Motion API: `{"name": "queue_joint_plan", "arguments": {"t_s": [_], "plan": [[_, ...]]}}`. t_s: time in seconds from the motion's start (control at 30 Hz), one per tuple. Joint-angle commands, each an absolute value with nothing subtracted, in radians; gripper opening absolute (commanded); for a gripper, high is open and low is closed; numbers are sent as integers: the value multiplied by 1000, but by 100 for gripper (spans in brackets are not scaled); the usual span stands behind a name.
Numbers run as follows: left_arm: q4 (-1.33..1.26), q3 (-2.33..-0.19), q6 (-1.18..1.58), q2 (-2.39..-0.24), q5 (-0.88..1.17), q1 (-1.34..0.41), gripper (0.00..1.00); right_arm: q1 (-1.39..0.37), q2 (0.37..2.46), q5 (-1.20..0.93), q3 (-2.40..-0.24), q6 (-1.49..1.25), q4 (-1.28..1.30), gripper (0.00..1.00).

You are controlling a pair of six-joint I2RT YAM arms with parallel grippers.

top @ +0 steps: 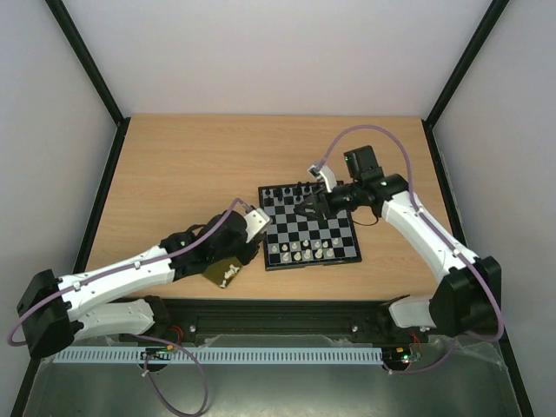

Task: Set up the chess pieces on the board

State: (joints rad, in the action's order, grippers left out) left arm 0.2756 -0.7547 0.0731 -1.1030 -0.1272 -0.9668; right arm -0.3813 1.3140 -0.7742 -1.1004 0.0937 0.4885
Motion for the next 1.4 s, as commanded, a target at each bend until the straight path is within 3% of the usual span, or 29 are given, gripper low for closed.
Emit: {"name": "queue_joint_plan", "arguments": {"t_s": [0.0,0.53,1.0,1.37], "plan": [[61,-699,136,-1061,-98,-996,14,-451,1378,-845,-1176,70,585,48],[-96,-650,157,-1087,-90,-1059,16,-628,1490,-772,-1258,87,641,39],[-113,-639,199,-1088,-205,-1077,16,-635,1480,-752,-1232,82,642,35],[-146,-625,222,-1092,-205,-1080,19,-634,1483,-741,-1224,78,624,13]]}}
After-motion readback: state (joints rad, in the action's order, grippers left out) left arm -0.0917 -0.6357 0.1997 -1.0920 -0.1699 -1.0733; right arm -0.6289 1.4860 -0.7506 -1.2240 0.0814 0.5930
